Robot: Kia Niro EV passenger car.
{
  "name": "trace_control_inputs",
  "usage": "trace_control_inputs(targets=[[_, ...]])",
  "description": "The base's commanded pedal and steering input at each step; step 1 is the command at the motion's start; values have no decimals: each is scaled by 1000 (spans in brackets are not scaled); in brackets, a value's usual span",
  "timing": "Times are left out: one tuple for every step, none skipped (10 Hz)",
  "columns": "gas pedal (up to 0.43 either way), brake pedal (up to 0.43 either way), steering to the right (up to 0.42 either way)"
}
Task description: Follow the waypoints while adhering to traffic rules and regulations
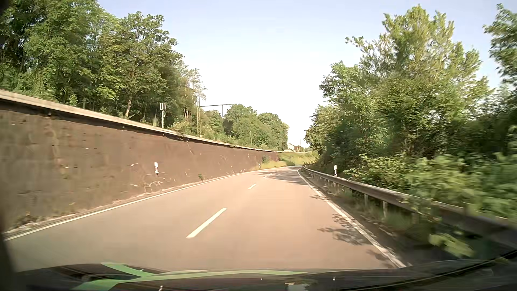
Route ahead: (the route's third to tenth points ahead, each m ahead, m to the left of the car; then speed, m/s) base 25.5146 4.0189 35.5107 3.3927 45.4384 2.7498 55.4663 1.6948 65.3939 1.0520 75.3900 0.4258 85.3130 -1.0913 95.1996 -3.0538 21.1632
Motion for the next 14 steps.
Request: trace_control_inputs(targets=[[67,0,6],[98,0,6],[130,0,5],[130,0,6],[138,0,5],[138,0,5],[157,0,5],[157,0,5],[157,0,5],[157,0,5],[130,0,5],[98,0,5],[87,0,5],[87,0,5]])
